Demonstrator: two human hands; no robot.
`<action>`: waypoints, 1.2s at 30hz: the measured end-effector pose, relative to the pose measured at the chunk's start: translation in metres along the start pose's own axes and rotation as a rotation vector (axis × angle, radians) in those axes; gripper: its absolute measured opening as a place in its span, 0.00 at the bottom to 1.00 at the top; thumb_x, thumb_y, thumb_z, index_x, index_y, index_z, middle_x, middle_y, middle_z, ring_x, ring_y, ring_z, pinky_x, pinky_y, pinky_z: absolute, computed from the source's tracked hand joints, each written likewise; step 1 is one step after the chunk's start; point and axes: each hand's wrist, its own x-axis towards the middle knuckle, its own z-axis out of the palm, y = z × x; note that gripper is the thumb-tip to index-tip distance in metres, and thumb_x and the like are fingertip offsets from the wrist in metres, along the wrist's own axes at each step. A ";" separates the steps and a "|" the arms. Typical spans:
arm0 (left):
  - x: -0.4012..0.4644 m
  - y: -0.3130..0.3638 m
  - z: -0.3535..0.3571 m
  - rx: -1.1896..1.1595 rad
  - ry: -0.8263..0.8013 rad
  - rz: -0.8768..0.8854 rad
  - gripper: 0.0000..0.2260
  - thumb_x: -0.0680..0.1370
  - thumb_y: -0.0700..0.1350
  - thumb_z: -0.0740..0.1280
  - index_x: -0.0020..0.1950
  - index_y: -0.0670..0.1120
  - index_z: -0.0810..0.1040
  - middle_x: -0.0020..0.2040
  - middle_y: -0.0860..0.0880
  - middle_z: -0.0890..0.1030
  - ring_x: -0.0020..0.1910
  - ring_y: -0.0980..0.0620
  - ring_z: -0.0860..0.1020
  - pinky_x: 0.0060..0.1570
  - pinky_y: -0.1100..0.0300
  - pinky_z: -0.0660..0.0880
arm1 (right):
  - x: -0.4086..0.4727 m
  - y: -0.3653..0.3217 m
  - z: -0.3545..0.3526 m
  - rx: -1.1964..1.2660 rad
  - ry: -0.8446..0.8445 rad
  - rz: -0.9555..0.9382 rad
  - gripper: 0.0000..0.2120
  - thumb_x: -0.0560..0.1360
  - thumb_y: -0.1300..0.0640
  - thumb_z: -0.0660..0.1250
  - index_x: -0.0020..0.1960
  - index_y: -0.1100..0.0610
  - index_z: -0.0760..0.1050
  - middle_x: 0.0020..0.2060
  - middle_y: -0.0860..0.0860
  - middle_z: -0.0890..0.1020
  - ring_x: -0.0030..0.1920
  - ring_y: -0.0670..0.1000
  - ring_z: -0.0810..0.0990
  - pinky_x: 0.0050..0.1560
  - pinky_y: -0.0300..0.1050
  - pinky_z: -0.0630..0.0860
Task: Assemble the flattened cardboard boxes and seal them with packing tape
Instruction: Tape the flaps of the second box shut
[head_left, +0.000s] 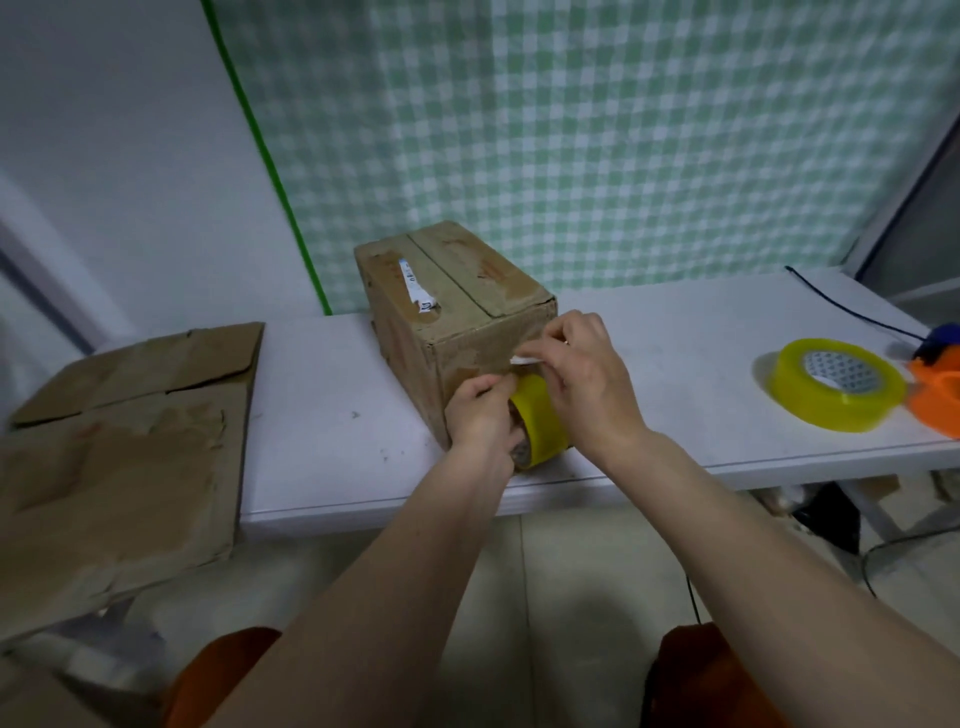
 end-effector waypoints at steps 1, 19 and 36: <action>0.001 0.001 -0.001 -0.008 -0.001 -0.009 0.04 0.78 0.40 0.67 0.45 0.46 0.74 0.38 0.44 0.76 0.29 0.52 0.74 0.30 0.60 0.76 | 0.002 -0.001 0.002 -0.012 -0.008 -0.025 0.10 0.71 0.68 0.66 0.47 0.59 0.82 0.41 0.56 0.75 0.46 0.53 0.69 0.36 0.44 0.70; 0.005 -0.012 -0.024 0.126 -0.075 -0.048 0.05 0.79 0.39 0.67 0.43 0.45 0.74 0.43 0.45 0.78 0.44 0.48 0.78 0.36 0.57 0.78 | -0.039 0.071 -0.010 0.031 -0.064 0.802 0.15 0.78 0.67 0.59 0.61 0.59 0.76 0.57 0.59 0.75 0.58 0.58 0.74 0.52 0.39 0.66; -0.025 0.018 -0.101 0.529 0.162 0.474 0.05 0.76 0.43 0.70 0.40 0.49 0.79 0.38 0.48 0.80 0.39 0.51 0.78 0.40 0.61 0.75 | 0.018 0.002 0.004 0.037 -0.166 0.352 0.21 0.78 0.50 0.63 0.70 0.52 0.67 0.72 0.58 0.59 0.72 0.58 0.54 0.71 0.53 0.57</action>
